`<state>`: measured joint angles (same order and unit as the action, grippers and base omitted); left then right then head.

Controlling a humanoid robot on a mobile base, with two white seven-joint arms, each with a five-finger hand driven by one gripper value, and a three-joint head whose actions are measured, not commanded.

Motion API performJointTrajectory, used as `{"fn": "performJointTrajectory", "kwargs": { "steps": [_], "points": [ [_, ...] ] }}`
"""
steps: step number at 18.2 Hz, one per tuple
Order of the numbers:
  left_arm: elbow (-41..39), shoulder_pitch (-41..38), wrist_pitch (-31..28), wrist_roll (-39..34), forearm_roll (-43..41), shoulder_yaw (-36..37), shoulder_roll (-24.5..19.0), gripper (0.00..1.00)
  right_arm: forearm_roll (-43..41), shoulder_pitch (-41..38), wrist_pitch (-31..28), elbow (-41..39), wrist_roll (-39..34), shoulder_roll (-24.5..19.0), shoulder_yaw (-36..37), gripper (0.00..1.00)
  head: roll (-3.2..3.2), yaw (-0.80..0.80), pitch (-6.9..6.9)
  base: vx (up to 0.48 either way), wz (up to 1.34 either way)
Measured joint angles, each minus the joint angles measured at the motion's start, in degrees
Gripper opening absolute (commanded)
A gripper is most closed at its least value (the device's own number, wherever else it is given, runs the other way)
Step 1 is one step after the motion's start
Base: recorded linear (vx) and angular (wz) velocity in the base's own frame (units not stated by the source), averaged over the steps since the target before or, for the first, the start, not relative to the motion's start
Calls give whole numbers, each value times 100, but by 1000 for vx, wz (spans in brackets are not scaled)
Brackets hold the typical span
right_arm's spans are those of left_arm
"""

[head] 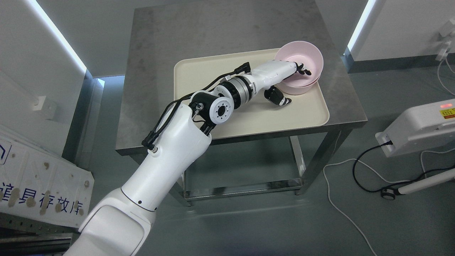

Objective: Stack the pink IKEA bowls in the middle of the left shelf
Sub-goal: 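Grasp the rim of the stacked pink bowls with the left hand, then lift the stacked bowls off the tray with the left hand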

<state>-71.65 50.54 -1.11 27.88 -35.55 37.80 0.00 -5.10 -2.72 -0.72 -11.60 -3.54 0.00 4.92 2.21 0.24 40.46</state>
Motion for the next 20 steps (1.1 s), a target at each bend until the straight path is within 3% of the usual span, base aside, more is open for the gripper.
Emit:
{"fn": "performJointTrajectory", "kwargs": {
  "steps": [2, 8, 10, 20],
  "points": [
    [65, -1, 83, -17, -65, -12, 1, 51, 0, 0, 0, 0, 0, 0, 0, 100, 0, 0, 0, 12, 0],
    [208, -15, 683, -5, -158, -155, 1, 13, 0, 0, 0, 0, 0, 0, 0, 100, 0, 0, 0, 3, 0],
    [252, -19, 955, 6, -169, -239, 1, 6, 0, 0, 0, 0, 0, 0, 0, 100, 0, 0, 0, 0, 0],
    [400, -57, 2170, 37, -156, -1077, 0, 2, 0, -2, 0, 0, 0, 0, 0, 100, 0, 0, 0, 5, 0]
  ]
}}
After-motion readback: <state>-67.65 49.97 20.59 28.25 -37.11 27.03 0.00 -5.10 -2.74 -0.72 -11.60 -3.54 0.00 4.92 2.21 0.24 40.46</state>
